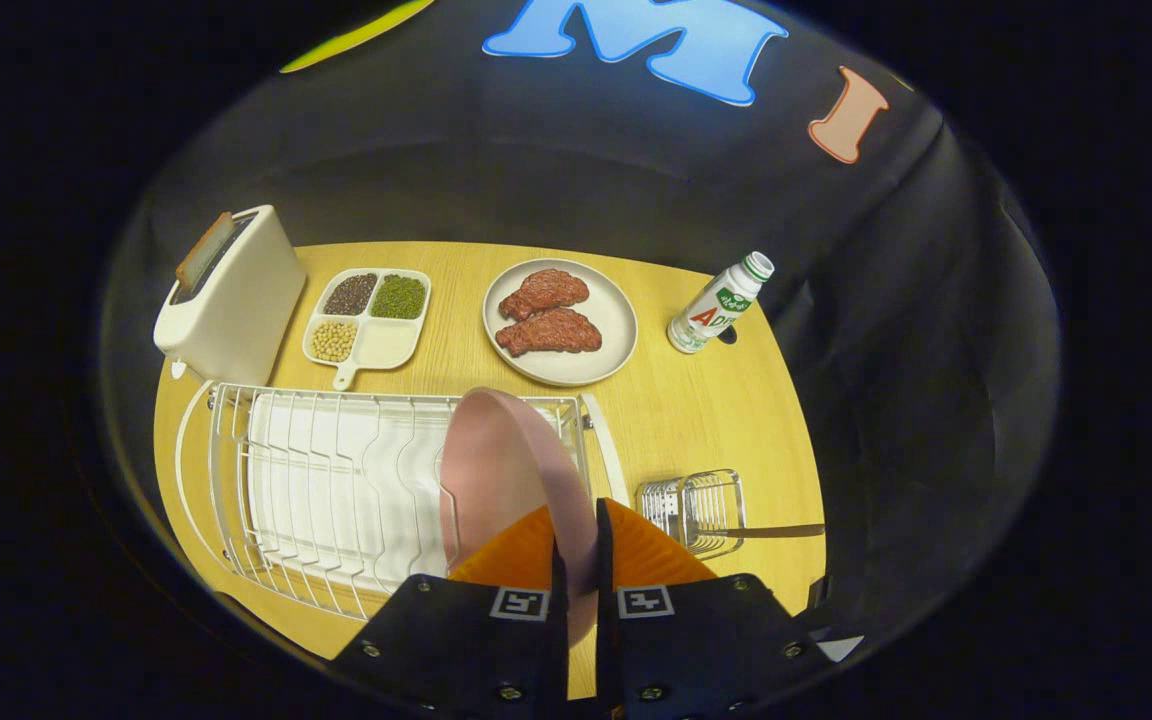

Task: Take the plate from the dish rack, then take the spoon from the basket and place it into the plate.

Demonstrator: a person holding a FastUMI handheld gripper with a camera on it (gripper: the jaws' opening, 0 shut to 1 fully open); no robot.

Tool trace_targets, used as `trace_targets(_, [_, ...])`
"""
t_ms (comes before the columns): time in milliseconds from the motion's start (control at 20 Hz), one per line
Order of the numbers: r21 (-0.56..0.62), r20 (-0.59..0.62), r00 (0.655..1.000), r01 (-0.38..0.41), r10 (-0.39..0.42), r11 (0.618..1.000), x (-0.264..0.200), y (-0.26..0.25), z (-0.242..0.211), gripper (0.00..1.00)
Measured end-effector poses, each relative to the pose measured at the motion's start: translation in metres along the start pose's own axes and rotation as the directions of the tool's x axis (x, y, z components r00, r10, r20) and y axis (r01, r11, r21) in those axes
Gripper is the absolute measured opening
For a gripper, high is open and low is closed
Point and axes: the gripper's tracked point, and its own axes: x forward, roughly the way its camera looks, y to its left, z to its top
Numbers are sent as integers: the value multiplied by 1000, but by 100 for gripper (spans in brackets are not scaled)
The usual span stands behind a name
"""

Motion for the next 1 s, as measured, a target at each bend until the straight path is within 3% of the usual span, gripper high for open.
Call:
trace_targets(250, [-17, 37, 997, 67, -67, 998, -16, -17, 16, 11])
trace_targets(600, [27, 67, 998, 4, -6, 1000, -46, -40, 17, 11])
trace_targets(1000, [64, 115, 990, -92, 84, 994, -92, -83, -11, 11])
